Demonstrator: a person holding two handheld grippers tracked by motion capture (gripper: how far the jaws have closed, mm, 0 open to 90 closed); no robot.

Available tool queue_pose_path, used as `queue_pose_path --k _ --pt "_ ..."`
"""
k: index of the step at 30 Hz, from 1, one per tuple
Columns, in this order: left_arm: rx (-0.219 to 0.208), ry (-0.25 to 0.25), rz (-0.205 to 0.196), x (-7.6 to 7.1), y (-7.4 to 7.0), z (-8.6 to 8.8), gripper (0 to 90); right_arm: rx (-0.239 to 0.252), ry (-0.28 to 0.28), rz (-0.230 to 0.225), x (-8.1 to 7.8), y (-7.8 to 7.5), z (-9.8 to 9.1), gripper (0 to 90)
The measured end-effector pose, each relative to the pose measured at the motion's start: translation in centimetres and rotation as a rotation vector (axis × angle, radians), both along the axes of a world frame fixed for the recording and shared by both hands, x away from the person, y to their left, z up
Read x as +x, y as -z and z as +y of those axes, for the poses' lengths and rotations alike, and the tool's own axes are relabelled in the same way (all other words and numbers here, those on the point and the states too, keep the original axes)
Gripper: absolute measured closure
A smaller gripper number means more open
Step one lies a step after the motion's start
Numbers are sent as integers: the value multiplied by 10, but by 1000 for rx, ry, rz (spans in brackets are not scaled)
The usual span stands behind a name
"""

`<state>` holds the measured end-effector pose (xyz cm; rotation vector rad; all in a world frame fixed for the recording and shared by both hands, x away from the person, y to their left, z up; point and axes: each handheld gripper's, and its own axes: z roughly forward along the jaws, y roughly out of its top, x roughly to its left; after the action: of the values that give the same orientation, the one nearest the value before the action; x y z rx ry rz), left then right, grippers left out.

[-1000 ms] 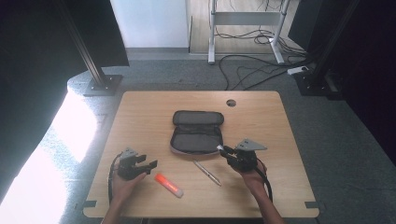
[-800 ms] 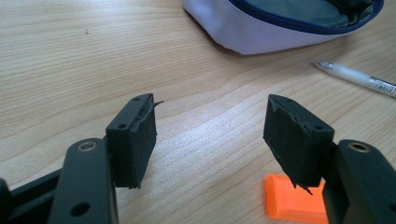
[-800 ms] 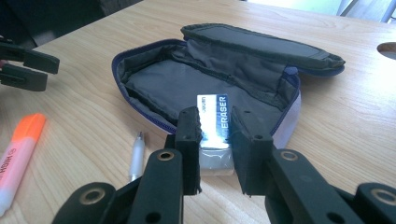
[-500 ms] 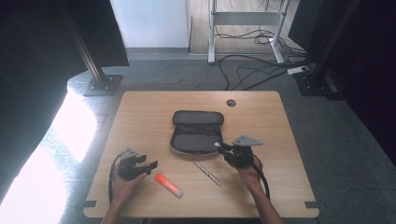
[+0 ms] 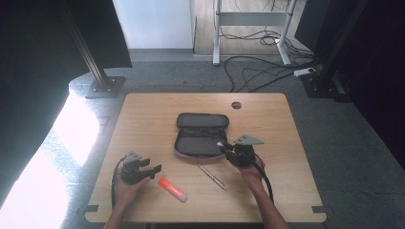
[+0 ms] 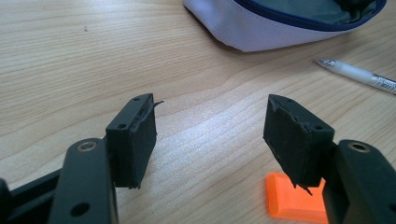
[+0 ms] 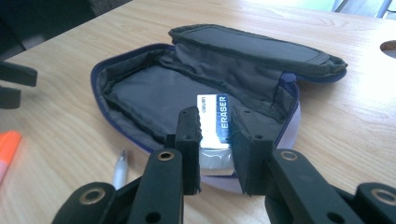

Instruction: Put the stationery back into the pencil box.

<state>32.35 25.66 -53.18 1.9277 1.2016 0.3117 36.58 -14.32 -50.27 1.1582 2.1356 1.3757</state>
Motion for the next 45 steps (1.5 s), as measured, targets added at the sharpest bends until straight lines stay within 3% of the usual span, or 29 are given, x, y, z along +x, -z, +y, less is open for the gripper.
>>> queue_pose_path --k 14,32,45 --pt "-2 2 2 0 0 1 351 -14 33 33 22 8 4 725" --pt "2 8 12 1 3 0 351 -47 40 53 37 18 13 724" --pt "7 12 17 2 5 -1 351 -109 33 46 40 25 19 715"
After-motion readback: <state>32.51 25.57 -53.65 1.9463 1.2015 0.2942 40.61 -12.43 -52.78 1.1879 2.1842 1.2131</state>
